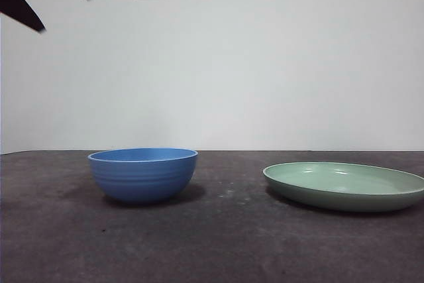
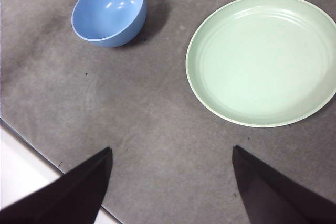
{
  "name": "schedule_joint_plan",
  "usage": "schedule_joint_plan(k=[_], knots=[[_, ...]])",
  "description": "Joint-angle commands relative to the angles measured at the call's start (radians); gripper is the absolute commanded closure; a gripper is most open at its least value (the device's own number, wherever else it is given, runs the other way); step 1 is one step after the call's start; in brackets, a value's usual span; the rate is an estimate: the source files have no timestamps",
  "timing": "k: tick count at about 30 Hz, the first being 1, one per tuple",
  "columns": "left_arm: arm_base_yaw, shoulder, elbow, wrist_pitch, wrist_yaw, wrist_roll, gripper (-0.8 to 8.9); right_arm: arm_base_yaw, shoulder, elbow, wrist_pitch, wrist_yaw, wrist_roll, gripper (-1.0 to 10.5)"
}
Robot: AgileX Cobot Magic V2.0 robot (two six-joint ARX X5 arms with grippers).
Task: Pick up the blue bowl, put it on the green plate, put it on desk
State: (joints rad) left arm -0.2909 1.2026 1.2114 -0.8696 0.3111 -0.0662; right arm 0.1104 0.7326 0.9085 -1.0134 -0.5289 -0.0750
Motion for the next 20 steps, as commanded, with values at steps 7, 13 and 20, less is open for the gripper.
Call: schedule_joint_plan(k=[7,13,20], knots=[[-0.039,0.256,0.045,0.126,-0.126,0.002,3.89,0.003,0.004,0.019,0.011,-0.005,-0.003,5.8],[-0.044,0.406,0.045,0.192,-0.156,0.002,3.89,0.003,0.004,0.019,0.018,-0.005,-0.003,5.8],[-0.045,0.530,0.045,0.257,-0.166,0.001,3.89,0.003,0.005,0.019,0.020,0.000,-0.003,5.8]])
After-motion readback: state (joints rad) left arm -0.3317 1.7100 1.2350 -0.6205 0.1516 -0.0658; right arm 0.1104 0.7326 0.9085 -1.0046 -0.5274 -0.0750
